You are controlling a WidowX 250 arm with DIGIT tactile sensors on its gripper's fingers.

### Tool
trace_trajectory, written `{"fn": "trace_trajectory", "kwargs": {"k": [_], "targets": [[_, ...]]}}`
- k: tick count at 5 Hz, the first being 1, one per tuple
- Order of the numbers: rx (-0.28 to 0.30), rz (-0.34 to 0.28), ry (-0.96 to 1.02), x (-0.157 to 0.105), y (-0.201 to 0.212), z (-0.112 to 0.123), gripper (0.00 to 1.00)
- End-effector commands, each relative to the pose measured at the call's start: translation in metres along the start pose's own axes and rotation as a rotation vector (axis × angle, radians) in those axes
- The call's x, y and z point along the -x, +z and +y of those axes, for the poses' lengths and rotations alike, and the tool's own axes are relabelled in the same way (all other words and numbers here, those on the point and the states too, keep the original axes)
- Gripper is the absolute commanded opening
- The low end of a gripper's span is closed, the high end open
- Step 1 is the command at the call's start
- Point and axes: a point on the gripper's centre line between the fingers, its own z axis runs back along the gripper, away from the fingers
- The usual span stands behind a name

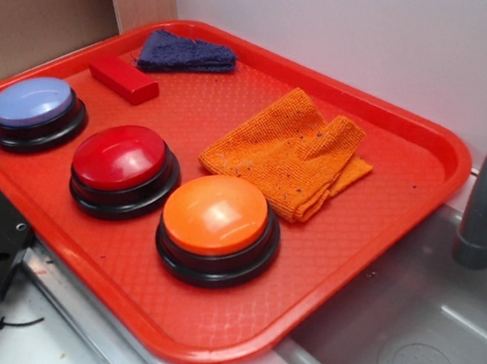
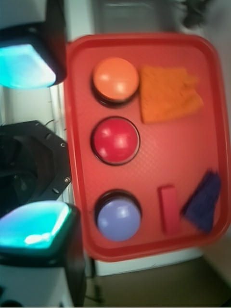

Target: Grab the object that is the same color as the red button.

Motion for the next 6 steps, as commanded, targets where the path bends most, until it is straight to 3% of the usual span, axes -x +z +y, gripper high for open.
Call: {"fn": "trace_trajectory", "kwargs": {"k": [1, 2, 3, 6], "targets": [[0.077, -0.072, 0.516, -0.017, -0.018, 0.032, 1.00], [0.067, -0.087, 0.751, -0.026, -0.039, 0.049, 1.00], [0.013, -0.133, 0.993, -0.055, -0.073, 0.070, 1.00], [-0.126, -0.193, 1.214, -0.111, -0.143, 0.111, 1.00]]}}
